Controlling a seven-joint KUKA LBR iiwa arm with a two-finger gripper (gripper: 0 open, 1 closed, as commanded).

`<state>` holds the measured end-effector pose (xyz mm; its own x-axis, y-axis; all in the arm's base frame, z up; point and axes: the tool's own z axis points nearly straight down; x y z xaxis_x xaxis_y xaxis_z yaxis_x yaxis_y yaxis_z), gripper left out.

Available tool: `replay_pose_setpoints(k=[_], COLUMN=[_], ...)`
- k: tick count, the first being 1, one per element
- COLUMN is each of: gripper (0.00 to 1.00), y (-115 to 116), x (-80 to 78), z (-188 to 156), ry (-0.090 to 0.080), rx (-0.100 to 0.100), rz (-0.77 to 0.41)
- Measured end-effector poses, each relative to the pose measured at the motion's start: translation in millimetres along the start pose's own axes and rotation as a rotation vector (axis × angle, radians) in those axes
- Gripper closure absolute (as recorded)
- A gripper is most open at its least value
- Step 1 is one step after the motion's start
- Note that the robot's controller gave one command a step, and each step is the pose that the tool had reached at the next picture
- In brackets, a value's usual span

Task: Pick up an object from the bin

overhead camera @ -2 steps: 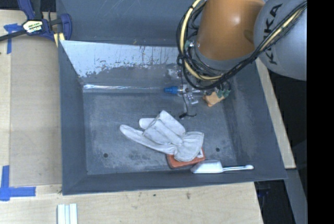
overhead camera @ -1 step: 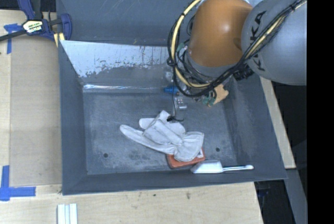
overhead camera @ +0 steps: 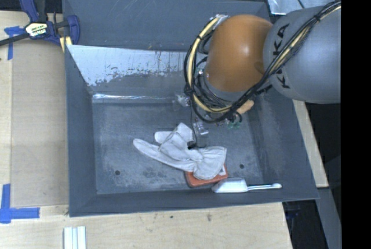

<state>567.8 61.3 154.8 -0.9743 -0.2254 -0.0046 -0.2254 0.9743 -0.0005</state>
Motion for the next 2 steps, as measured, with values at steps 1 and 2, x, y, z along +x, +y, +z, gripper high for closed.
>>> replay_pose_setpoints(k=[1, 2], gripper=[0.00, 1.00], y=[0.9, -23.6], x=[-2.7, 3.7], z=[35.5, 80.2], ry=[0.001, -0.006], rx=[0.000, -0.005], rz=[0.052, -0.025])
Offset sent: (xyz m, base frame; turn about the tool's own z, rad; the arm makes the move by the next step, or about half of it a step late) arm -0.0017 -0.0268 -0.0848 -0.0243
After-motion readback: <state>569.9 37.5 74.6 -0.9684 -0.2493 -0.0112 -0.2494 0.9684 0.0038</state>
